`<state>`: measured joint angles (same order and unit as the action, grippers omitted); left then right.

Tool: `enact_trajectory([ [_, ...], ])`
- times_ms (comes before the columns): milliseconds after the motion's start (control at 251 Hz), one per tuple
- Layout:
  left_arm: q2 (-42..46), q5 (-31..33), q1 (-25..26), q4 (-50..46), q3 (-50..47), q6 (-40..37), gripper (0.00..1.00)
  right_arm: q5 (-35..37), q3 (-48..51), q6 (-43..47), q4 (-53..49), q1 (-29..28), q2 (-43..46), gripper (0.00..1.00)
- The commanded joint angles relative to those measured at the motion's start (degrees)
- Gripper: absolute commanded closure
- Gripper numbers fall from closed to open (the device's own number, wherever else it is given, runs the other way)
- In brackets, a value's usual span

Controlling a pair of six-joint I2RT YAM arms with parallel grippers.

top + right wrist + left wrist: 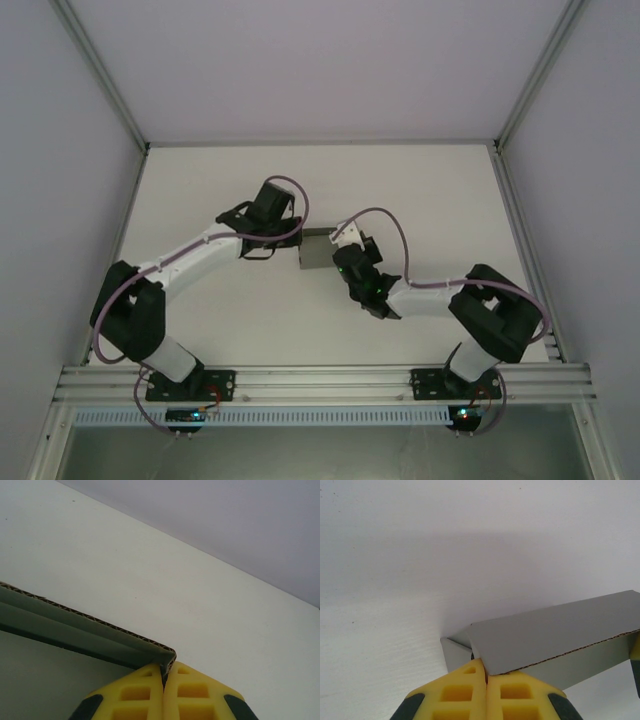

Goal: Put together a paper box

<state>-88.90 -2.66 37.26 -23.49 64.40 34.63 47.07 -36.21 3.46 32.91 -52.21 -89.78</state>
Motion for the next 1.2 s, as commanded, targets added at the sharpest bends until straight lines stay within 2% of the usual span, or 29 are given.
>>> enact_trajectory([
  [0,-3.8,-5.4,3.3,-11.7,-5.2,1.1,1.00,-8.3,2.3,-2.1,-7.5,-0.9,0.1,1.00],
  [64,-3.7,-4.9,3.9,-11.5,-5.8,1.3,1.00,-9.9,2.6,-3.7,-8.9,-0.8,0.9,1.00],
  [347,-4.3,-1.1,5.4,-10.6,-7.1,1.4,1.00,-16.2,1.8,-6.9,-14.3,1.1,4.2,0.88],
  [491,-2.5,3.5,7.6,-8.3,-9.3,2.6,1.00,-20.4,1.7,-9.0,-16.9,2.0,7.7,0.79],
  [571,-1.4,8.4,10.3,-4.3,-12.1,2.9,1.00,-22.6,1.6,-11.1,-18.3,2.8,9.4,0.78],
  [651,-0.4,13.6,12.8,-1.1,-15.0,3.2,1.00,-23.6,2.2,-11.9,-18.5,3.3,10.3,0.81],
  [854,3.3,17.7,15.3,5.4,-21.4,5.1,1.00,-24.2,2.6,-13.2,-20.9,3.7,11.3,0.77],
  [982,2.7,18.1,15.3,5.7,-20.5,5.4,1.00,-27.5,2.4,-13.4,-23.6,4.0,15.0,0.67],
  [1090,1.9,18.9,15.4,4.5,-18.8,5.2,1.00,-32.1,1.0,-14.3,-29.2,5.6,19.9,0.46],
  [1193,1.7,20.1,15.5,3.5,-18.1,5.7,1.00,-38.6,0.0,-16.0,-34.0,9.2,24.8,0.33],
])
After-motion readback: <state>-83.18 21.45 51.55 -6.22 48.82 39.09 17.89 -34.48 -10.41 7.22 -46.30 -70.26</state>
